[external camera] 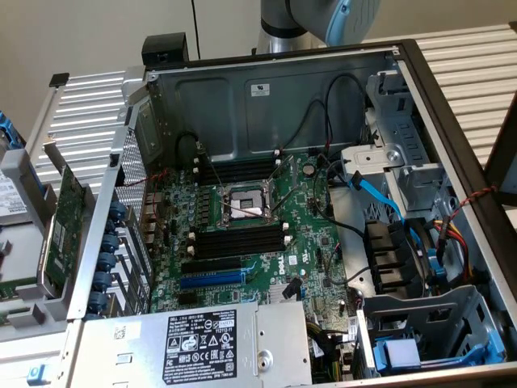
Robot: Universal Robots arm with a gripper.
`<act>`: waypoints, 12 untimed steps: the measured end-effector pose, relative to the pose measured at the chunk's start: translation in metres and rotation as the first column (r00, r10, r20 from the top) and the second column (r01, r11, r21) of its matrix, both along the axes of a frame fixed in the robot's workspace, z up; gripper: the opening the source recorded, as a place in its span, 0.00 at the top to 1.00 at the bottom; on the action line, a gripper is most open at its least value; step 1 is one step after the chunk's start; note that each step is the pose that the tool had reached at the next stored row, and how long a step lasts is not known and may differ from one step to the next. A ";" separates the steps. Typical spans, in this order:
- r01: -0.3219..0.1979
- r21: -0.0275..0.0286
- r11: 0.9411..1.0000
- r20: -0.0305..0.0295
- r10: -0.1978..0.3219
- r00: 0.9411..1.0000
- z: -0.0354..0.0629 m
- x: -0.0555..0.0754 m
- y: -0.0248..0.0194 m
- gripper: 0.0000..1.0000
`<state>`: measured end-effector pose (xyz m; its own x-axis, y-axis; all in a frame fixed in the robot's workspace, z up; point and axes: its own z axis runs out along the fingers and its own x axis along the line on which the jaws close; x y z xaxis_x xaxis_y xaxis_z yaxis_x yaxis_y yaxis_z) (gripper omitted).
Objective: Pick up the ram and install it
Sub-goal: 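Pick up the ram and move it above insertion slot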
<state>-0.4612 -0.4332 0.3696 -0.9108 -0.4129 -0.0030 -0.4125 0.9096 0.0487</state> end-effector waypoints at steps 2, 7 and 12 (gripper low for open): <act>-0.036 0.000 0.999 0.000 0.036 0.999 -0.0003 0.000 0.0000 0.90; -0.127 0.000 0.992 0.000 0.127 0.992 -0.0010 -0.001 0.0000 0.90; -0.217 0.000 0.976 0.000 0.217 0.976 -0.0016 -0.001 0.0000 0.90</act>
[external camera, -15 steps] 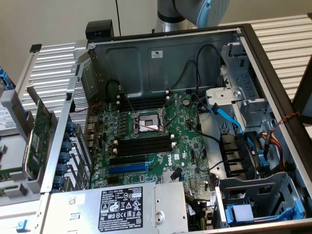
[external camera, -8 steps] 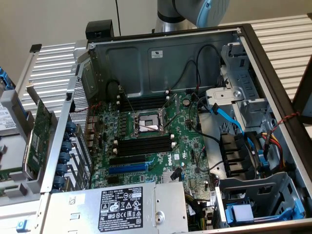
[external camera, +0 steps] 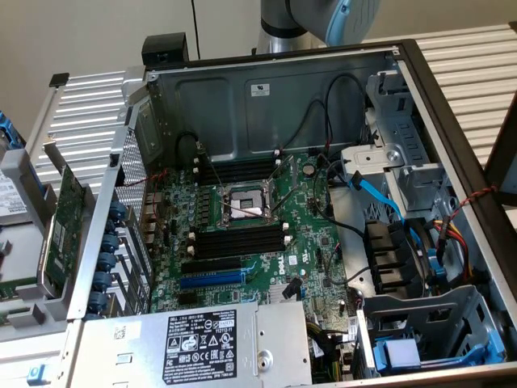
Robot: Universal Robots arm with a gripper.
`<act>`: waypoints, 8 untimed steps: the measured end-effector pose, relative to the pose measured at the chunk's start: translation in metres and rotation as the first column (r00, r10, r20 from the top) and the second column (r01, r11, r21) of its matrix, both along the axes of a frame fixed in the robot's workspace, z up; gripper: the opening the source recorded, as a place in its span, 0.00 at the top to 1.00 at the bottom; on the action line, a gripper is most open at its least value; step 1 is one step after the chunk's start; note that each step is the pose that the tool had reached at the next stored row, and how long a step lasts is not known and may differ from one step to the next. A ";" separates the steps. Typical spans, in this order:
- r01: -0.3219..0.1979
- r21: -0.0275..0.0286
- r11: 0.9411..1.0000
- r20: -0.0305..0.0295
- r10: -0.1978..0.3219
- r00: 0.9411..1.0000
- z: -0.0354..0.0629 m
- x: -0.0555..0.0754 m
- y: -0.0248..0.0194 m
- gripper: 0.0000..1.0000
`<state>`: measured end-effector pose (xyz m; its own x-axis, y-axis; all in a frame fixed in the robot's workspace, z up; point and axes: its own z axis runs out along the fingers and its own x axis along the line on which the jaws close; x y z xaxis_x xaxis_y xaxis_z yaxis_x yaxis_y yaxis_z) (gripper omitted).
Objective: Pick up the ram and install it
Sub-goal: 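Pick up the ram and move it above insertion slot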
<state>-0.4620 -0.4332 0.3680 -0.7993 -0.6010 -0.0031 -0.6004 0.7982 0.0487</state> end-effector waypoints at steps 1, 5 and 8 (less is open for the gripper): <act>-0.017 0.000 1.000 0.000 0.017 1.000 -0.0001 0.000 0.0000 0.90; -0.090 0.000 0.996 0.000 0.090 0.996 -0.0006 0.000 0.0000 0.90; -0.145 0.000 0.989 0.000 0.145 0.989 -0.0009 -0.001 0.0000 0.90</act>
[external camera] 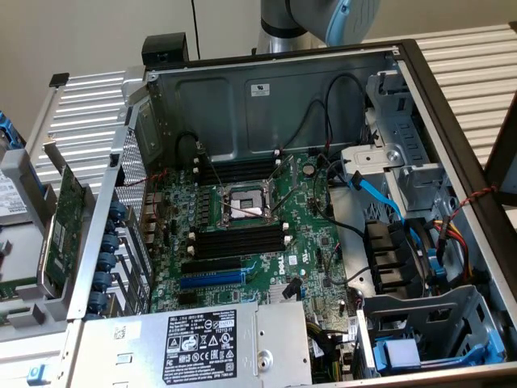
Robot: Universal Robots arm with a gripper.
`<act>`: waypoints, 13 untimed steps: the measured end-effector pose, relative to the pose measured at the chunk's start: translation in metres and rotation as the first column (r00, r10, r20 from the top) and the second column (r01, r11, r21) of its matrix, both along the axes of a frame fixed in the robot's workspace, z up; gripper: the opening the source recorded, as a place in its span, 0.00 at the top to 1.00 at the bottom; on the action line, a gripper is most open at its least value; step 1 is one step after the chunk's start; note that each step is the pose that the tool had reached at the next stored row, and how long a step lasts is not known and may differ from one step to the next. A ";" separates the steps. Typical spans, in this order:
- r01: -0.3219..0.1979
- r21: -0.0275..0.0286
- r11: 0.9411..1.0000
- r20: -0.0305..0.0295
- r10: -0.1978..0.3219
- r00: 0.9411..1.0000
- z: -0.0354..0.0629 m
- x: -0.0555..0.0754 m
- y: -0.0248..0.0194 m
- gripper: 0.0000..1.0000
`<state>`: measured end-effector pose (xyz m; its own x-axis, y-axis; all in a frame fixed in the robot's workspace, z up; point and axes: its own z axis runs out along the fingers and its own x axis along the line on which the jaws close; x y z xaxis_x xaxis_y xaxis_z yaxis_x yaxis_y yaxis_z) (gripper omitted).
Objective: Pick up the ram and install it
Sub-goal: 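Pick up the ram and move it above insertion slot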
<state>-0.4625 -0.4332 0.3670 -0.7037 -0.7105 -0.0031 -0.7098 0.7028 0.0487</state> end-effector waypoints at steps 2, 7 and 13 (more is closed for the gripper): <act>-0.037 0.000 0.999 0.000 0.037 0.999 -0.0002 0.000 0.0000 0.90; -0.127 0.000 0.992 0.000 0.127 0.992 -0.0008 0.000 0.0000 0.90; -0.234 0.000 0.972 0.000 0.234 0.972 -0.0011 0.000 0.0000 0.90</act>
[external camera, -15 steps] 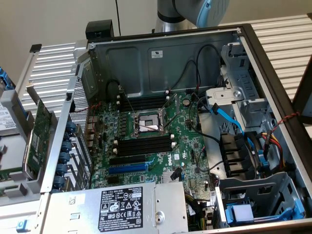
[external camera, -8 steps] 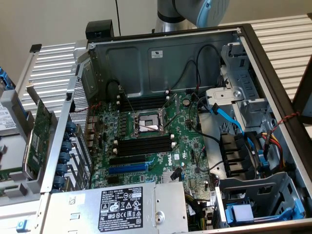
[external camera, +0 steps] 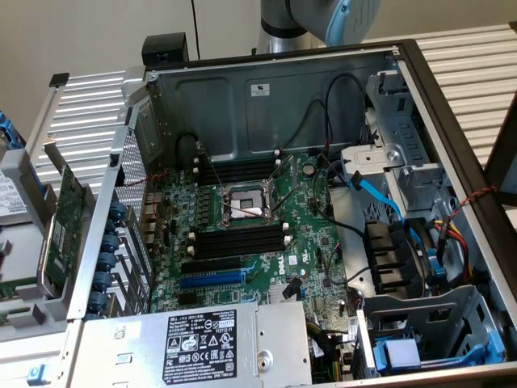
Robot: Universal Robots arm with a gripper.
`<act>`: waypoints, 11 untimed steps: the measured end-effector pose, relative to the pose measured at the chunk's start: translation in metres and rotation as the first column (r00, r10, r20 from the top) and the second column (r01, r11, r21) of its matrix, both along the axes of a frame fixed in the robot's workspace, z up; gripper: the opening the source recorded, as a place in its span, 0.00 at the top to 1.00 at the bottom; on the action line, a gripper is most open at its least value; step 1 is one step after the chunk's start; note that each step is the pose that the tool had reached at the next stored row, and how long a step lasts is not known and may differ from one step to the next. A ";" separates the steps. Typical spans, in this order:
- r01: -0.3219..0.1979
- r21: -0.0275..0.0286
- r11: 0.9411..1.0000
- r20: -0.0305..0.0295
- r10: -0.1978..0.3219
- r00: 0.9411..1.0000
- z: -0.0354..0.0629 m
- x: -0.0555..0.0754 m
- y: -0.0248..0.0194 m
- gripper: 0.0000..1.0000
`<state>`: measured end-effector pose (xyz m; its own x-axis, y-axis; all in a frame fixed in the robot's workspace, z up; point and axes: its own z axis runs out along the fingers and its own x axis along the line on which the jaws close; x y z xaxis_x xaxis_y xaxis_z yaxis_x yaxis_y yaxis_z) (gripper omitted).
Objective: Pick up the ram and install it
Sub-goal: 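Pick up the ram and move it above insertion slot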
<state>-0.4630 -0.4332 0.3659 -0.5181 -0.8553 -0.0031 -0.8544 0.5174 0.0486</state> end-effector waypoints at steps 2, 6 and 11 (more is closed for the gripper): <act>-0.036 0.000 0.999 0.000 0.036 0.999 0.0000 0.000 0.0000 0.90; -0.109 -0.002 0.994 0.000 0.109 0.994 -0.0002 0.000 0.0000 0.90; -0.185 -0.002 0.983 -0.001 0.185 0.983 -0.0013 -0.002 0.0001 0.90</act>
